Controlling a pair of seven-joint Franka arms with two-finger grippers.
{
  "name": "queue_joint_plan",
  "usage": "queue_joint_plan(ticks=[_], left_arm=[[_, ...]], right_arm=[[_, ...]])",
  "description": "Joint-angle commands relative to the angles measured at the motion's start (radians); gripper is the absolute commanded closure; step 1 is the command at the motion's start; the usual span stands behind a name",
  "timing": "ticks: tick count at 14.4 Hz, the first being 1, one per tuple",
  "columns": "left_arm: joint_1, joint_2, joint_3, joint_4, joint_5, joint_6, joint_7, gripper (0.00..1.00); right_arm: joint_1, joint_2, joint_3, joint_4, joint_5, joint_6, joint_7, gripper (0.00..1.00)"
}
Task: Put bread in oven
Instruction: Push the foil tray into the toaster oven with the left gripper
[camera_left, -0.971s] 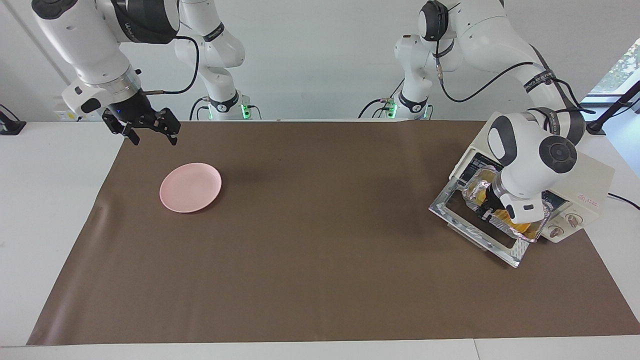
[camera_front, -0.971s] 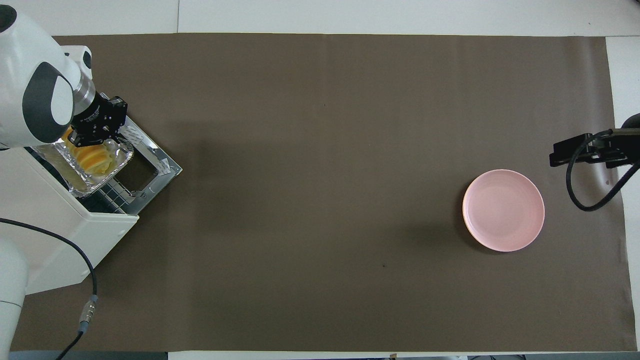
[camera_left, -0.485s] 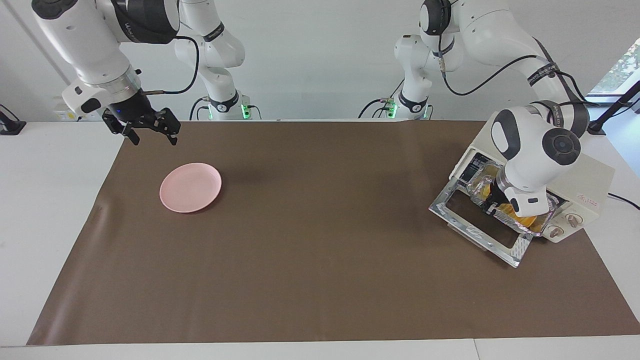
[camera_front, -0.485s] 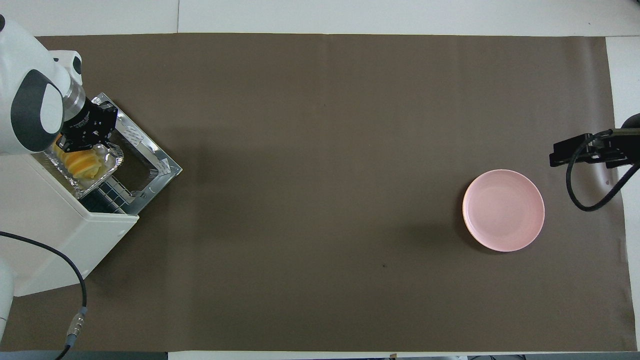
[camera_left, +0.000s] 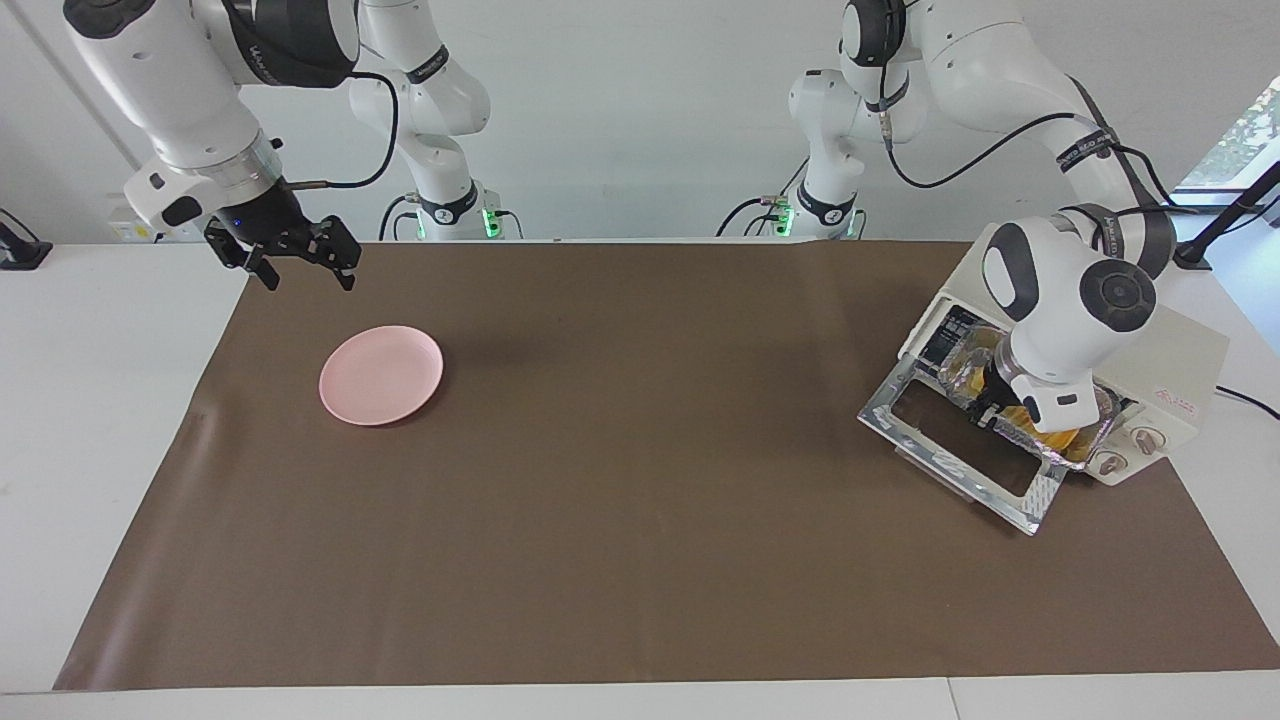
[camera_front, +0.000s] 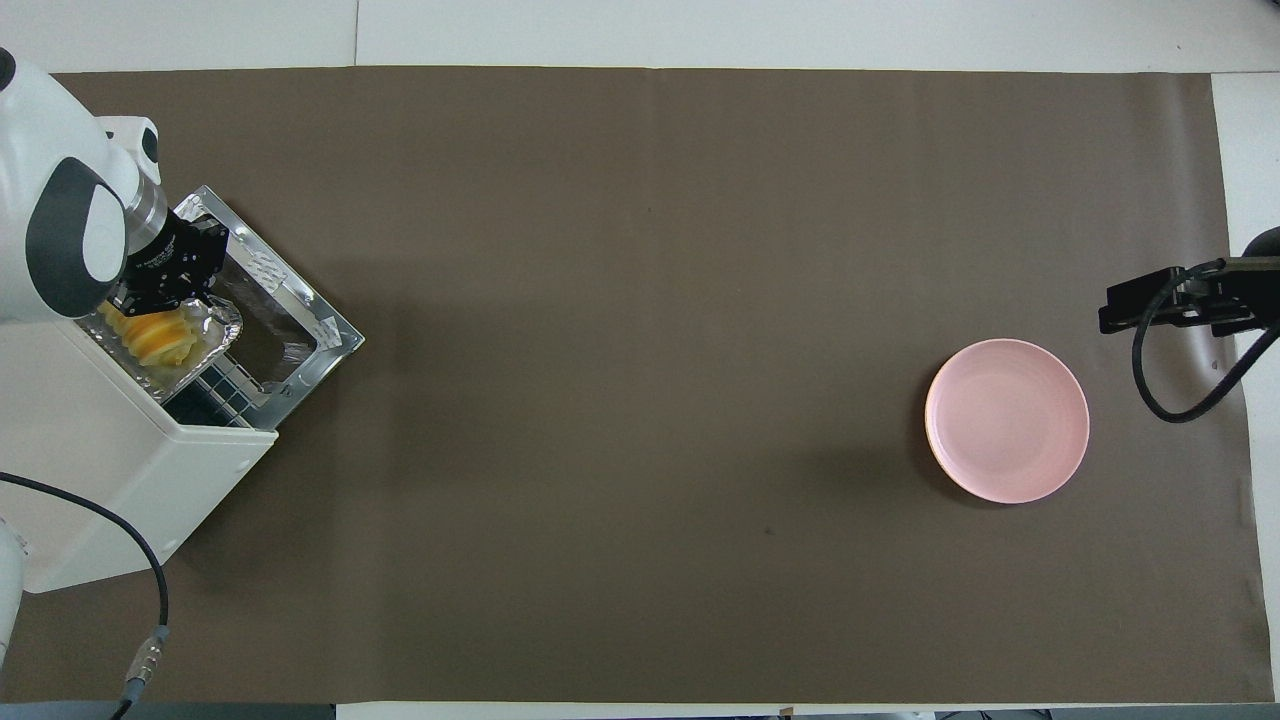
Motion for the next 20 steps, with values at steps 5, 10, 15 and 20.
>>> queue_joint_plan(ticks=[5,10,15,20], left_arm=[[-0.037,-0.055,-0.007,-0.071,0.027,0.043,-0.135,1.00],[-0.016,-0.061,-0.006,-0.088,0.027,0.049,-0.113,1.00],[0.007,-0.085,-0.006,-0.106,0.029,0.047,-0.111,1.00],[0.015,-0.087,-0.006,-0.108,0.029,0.049,-0.072,1.00]], right_arm=[[-0.011,-0.026,0.005,-0.028,0.011,0.004,-0.025,0.00],[-0.011,-0.026,0.005,-0.028,0.011,0.004,-0.025,0.00],[-0.011,-0.026,0.005,-0.028,0.011,0.005,-0.025,0.00],[-0.011,-0.026,0.005,-0.028,0.011,0.004,-0.025,0.00]])
